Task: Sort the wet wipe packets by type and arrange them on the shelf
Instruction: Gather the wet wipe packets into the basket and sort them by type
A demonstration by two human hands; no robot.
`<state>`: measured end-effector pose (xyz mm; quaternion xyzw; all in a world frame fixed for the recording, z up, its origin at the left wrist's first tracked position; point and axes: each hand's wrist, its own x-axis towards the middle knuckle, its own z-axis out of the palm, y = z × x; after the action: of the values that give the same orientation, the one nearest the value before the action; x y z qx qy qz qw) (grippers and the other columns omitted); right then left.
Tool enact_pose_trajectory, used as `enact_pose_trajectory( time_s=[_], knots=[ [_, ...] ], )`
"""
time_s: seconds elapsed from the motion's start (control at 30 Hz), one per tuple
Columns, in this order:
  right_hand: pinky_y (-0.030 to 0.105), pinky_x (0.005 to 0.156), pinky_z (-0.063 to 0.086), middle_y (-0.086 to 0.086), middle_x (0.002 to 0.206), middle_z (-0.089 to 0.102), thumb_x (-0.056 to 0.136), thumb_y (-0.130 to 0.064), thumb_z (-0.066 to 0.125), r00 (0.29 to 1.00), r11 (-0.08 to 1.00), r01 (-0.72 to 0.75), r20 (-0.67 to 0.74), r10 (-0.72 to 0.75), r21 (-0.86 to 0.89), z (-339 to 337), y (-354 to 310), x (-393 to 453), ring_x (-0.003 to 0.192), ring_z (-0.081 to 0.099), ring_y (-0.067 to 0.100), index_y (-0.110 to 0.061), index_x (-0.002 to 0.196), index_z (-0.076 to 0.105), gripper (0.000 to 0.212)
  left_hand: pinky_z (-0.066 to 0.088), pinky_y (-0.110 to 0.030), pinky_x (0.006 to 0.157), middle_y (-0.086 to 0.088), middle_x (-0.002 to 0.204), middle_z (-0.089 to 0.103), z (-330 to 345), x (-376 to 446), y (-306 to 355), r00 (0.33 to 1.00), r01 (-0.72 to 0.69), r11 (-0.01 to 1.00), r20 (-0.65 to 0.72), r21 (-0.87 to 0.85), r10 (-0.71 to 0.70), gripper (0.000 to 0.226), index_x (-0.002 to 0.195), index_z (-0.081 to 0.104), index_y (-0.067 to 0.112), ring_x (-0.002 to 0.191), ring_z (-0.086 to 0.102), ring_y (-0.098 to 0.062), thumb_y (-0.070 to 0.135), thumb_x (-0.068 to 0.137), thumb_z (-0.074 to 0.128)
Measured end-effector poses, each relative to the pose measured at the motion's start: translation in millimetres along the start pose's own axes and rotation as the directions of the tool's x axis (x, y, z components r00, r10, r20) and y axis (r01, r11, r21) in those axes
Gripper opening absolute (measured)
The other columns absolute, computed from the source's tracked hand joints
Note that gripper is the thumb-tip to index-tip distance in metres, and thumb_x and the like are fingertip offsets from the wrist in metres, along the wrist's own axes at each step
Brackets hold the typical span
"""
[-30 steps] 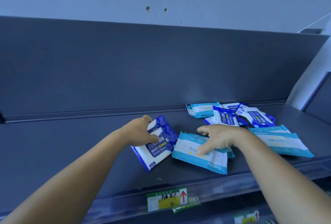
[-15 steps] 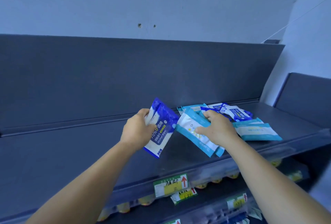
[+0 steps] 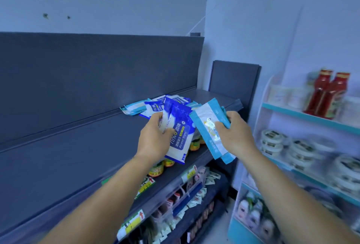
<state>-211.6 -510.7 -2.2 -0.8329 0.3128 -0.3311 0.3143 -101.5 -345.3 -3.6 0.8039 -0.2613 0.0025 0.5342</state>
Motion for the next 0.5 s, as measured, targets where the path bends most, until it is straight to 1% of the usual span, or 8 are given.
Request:
enact_pose_trajectory(
  time_s=[0.1, 0.13, 0.23, 0.27, 0.33, 0.4, 0.47, 0.5],
  knots=[
    [0.029, 0.068, 0.035, 0.000, 0.099, 0.058, 0.091, -0.023, 0.052, 0.996, 0.998, -0.067, -0.058, 0.066, -0.011, -33.6, 32.1, -14.1, 0.083, 0.052, 0.021, -0.015, 0.116, 0.051, 0.026, 0.049, -0.030, 0.082, 0.007, 0.105, 0.064, 42.0, -15.4, 13.6, 0.995, -0.019, 1.000, 0.101, -0.018, 0.021, 0.034, 0.118, 0.051, 0.025, 0.093, 0.062, -0.017, 0.016, 0.087, 0.061],
    [0.029, 0.066, 0.034, 0.000, 0.098, 0.058, 0.091, -0.022, 0.053, 0.993, 0.996, -0.090, -0.071, 0.090, -0.004, -44.6, 43.2, -19.4, 0.082, 0.052, 0.020, -0.016, 0.116, 0.051, 0.026, 0.048, -0.030, 0.082, 0.007, 0.104, 0.064, 56.2, -20.5, 17.7, 0.991, -0.031, 0.999, 0.133, -0.019, 0.033, 0.032, 0.116, 0.051, 0.025, 0.093, 0.061, -0.017, 0.015, 0.087, 0.061],
    [0.028, 0.056, 0.034, -0.002, 0.092, 0.056, 0.092, -0.022, 0.054, 0.983, 0.987, -0.161, -0.086, 0.161, 0.000, -80.7, 80.0, -37.2, 0.074, 0.051, 0.016, -0.014, 0.114, 0.051, 0.024, 0.044, -0.025, 0.074, 0.008, 0.100, 0.062, 100.4, -40.4, 32.7, 0.970, -0.058, 0.998, 0.234, -0.036, 0.065, 0.030, 0.113, 0.049, 0.028, 0.089, 0.060, -0.014, 0.013, 0.089, 0.059],
    [0.028, 0.056, 0.034, -0.003, 0.091, 0.055, 0.092, -0.022, 0.054, 0.978, 0.982, -0.186, -0.093, 0.186, 0.000, -93.1, 92.8, -43.3, 0.074, 0.051, 0.016, -0.014, 0.115, 0.051, 0.024, 0.044, -0.024, 0.074, 0.009, 0.099, 0.062, 115.7, -48.6, 38.1, 0.961, -0.063, 0.997, 0.266, -0.041, 0.071, 0.029, 0.113, 0.050, 0.027, 0.088, 0.061, -0.014, 0.013, 0.089, 0.058],
    [0.028, 0.059, 0.034, -0.002, 0.092, 0.056, 0.092, -0.022, 0.054, 0.966, 0.972, -0.234, -0.116, 0.232, -0.004, -119.2, 119.6, -56.3, 0.074, 0.052, 0.016, -0.013, 0.118, 0.051, 0.028, 0.050, -0.029, 0.079, 0.008, 0.098, 0.062, 148.0, -67.6, 49.8, 0.942, -0.069, 0.996, 0.324, -0.050, 0.082, 0.028, 0.111, 0.050, 0.027, 0.089, 0.062, -0.015, 0.013, 0.089, 0.059],
    [0.028, 0.056, 0.034, 0.000, 0.091, 0.057, 0.092, -0.022, 0.053, 0.949, 0.957, -0.289, -0.131, 0.286, -0.004, -147.0, 148.0, -71.3, 0.067, 0.052, 0.013, -0.014, 0.123, 0.049, 0.032, 0.052, -0.032, 0.081, 0.006, 0.098, 0.064, 182.0, -90.1, 62.8, 0.925, -0.061, 0.996, 0.372, -0.064, 0.080, 0.028, 0.110, 0.051, 0.025, 0.089, 0.064, -0.017, 0.012, 0.087, 0.059],
    [0.025, 0.054, 0.034, -0.001, 0.091, 0.057, 0.093, -0.022, 0.051, 0.927, 0.936, -0.351, -0.145, 0.346, -0.010, -175.3, 177.0, -86.5, 0.065, 0.050, 0.008, -0.016, 0.123, 0.048, 0.031, 0.050, -0.029, 0.076, 0.003, 0.098, 0.066, 216.9, -113.5, 75.8, 0.900, -0.059, 0.996, 0.428, -0.061, 0.079, 0.027, 0.110, 0.052, 0.022, 0.087, 0.064, -0.017, 0.011, 0.086, 0.059],
    [0.026, 0.055, 0.035, -0.001, 0.092, 0.058, 0.093, -0.022, 0.051, 0.914, 0.924, -0.382, -0.154, 0.376, -0.011, -194.1, 194.3, -96.6, 0.066, 0.051, 0.009, -0.017, 0.123, 0.048, 0.031, 0.050, -0.029, 0.074, 0.002, 0.098, 0.066, 238.2, -129.0, 85.5, 0.884, -0.053, 0.997, 0.461, -0.064, 0.077, 0.026, 0.108, 0.051, 0.022, 0.084, 0.065, -0.018, 0.011, 0.086, 0.059]
  ],
)
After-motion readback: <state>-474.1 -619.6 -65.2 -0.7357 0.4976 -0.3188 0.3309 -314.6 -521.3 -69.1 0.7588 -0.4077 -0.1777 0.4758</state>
